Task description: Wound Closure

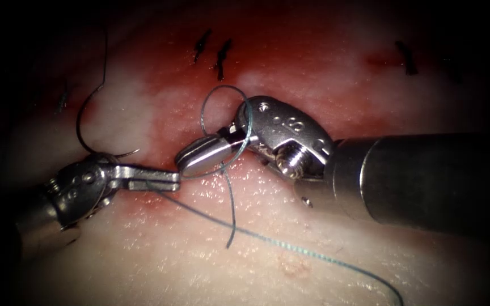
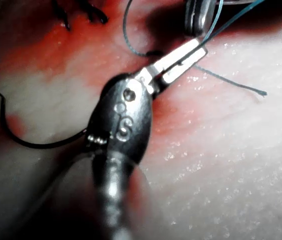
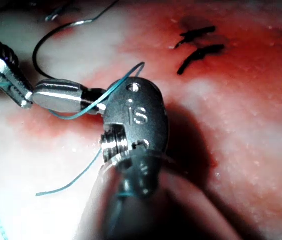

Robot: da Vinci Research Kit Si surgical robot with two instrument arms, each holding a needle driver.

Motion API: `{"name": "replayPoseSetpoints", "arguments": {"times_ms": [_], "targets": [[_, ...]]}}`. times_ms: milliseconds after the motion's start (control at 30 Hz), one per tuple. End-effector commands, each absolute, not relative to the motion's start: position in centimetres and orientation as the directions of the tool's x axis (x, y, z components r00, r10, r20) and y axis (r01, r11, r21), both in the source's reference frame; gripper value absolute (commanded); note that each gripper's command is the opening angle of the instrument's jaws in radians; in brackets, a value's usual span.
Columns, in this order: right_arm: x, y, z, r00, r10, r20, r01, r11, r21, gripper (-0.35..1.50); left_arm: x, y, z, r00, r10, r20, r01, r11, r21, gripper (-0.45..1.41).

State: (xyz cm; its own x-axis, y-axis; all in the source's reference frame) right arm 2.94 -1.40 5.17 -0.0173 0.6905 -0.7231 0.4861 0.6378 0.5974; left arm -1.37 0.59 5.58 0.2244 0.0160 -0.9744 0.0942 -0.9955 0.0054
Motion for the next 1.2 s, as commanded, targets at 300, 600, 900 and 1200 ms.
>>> {"name": "replayPoseSetpoints", "arguments": {"times_ms": [300,600,900,1200], "targets": [[3.02,-1.35,5.22,0.081,0.638,-0.766,0.581,0.594,0.556,-0.35,-1.41,0.57,5.93,0.19,0.025,-0.981,0.092,-0.996,-0.007,-0.45],[3.04,-1.39,5.24,0.22,0.496,-0.84,0.68,0.539,0.497,-0.21,-1.46,0.64,5.9,0.185,0.03,-0.982,0.083,-0.996,-0.015,-0.45],[3.12,-1.52,5.18,0.298,0.352,-0.887,0.742,0.499,0.447,0.68,-1.58,0.65,5.76,0.187,0.044,-0.981,0.08,-0.996,-0.029,-0.45],[3.28,-1.72,5.08,0.348,0.23,-0.909,0.763,0.493,0.417,0.99,-1.62,0.65,5.73,0.188,0.046,-0.981,0.083,-0.996,-0.031,-0.45]]}}
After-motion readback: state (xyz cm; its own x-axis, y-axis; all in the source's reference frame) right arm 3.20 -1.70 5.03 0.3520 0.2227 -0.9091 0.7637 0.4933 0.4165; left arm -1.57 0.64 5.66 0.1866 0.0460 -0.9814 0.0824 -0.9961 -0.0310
